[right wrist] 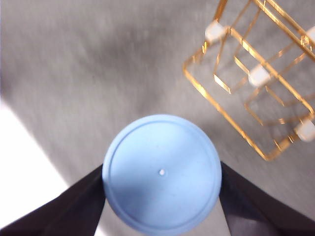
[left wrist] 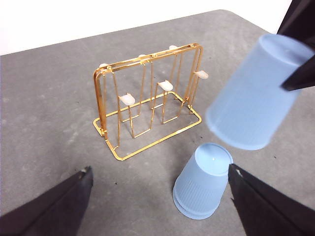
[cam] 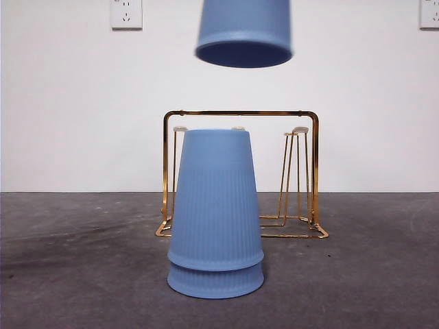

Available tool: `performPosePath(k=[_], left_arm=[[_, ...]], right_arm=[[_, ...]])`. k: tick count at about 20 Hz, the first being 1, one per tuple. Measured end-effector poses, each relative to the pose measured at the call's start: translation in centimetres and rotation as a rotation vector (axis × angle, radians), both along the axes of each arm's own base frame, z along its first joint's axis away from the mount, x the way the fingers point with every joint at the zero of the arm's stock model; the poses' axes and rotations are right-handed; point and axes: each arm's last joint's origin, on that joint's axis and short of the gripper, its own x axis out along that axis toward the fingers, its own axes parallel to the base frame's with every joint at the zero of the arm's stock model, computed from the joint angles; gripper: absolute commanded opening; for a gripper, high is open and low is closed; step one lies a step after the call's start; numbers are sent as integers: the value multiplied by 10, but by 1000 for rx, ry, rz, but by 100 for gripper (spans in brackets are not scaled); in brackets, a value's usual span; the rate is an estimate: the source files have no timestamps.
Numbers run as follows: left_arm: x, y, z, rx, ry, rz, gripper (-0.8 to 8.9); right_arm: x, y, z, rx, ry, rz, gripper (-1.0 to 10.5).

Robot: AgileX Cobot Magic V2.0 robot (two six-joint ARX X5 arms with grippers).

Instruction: The left arm pick up the left cup on cup holder and place it on desk, then the right arm insert the right cup into the first cup, and then the left arm insert the mid cup into the first cup

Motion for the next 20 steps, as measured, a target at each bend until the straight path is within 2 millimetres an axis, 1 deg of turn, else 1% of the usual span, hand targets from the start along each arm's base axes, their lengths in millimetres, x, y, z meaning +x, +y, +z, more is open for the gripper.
performPosePath(k=[3,5,8,11,16,20], left_arm=[[0,0,0,-1,-1,0,434],[0,0,0,-4,-4,0,434],[0,0,0,-2,-2,0,434],[0,0,0,-2,-2,0,434],[0,0,0,-2,-2,0,434],[0,0,0,-2,-2,0,434]], right_arm=[[-3,-3,-23,14,24,-15,253],[1,3,-33,30,36,-11,253],[5,8,-41,52,26,-17,253],[7,11,-50,29,47,-22,253],[10,14,-60,27,51,-24,253],[13,18,-90,7,71,-30,258]])
